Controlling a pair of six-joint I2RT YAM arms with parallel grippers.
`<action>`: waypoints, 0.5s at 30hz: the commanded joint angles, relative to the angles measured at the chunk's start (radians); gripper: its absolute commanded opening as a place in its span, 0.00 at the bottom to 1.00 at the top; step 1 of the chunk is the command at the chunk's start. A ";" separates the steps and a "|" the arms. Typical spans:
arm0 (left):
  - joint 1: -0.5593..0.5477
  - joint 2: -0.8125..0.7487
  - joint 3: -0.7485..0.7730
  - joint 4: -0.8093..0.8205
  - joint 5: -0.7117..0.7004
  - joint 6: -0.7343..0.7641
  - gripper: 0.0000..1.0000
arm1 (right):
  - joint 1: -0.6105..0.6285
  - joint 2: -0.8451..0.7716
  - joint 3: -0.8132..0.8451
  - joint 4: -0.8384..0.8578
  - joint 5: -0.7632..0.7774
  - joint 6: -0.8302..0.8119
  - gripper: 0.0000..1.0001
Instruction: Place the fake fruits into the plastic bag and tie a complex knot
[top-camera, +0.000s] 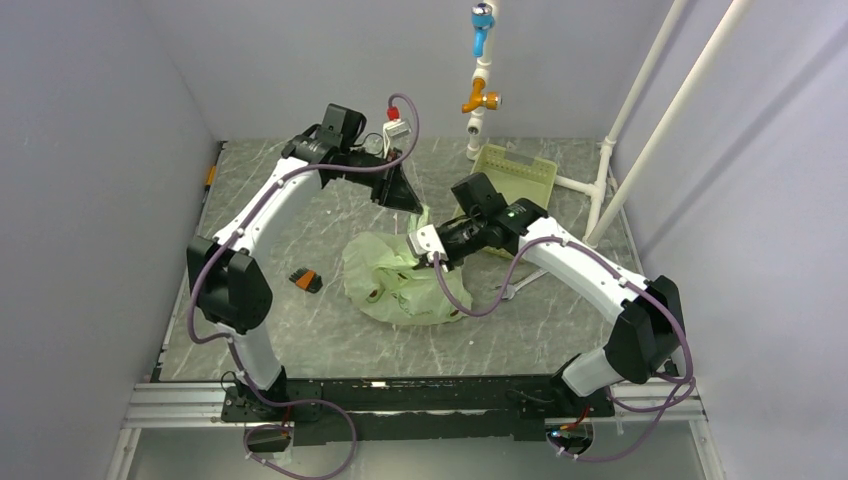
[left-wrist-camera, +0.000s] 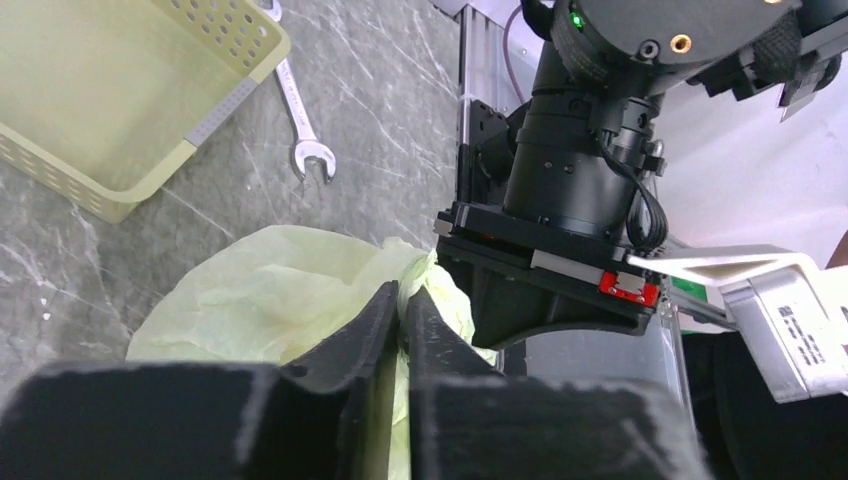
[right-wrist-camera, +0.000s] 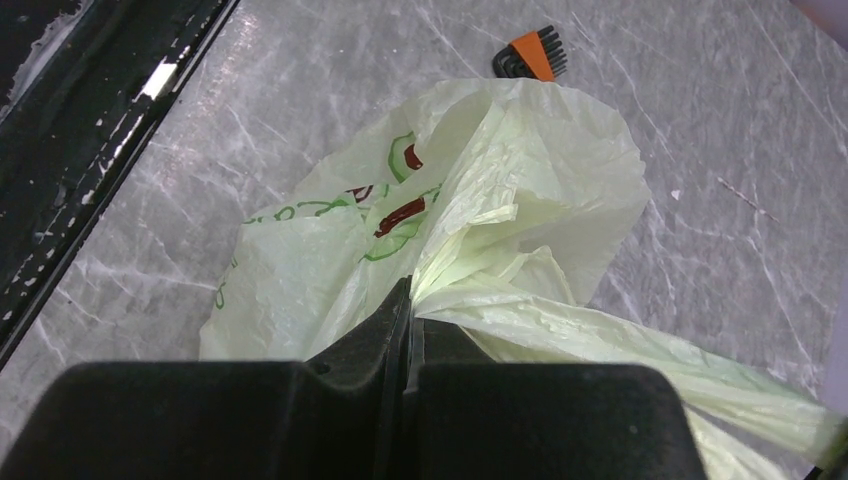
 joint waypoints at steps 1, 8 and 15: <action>0.048 -0.107 -0.026 0.156 0.053 -0.095 0.05 | -0.023 -0.031 -0.004 0.013 -0.057 0.020 0.00; 0.134 -0.406 -0.358 0.711 0.053 -0.400 0.00 | -0.102 -0.025 -0.077 0.179 -0.083 0.294 0.00; 0.061 -0.610 -0.531 0.425 0.005 0.024 0.00 | -0.150 0.006 -0.110 0.478 -0.022 0.904 0.00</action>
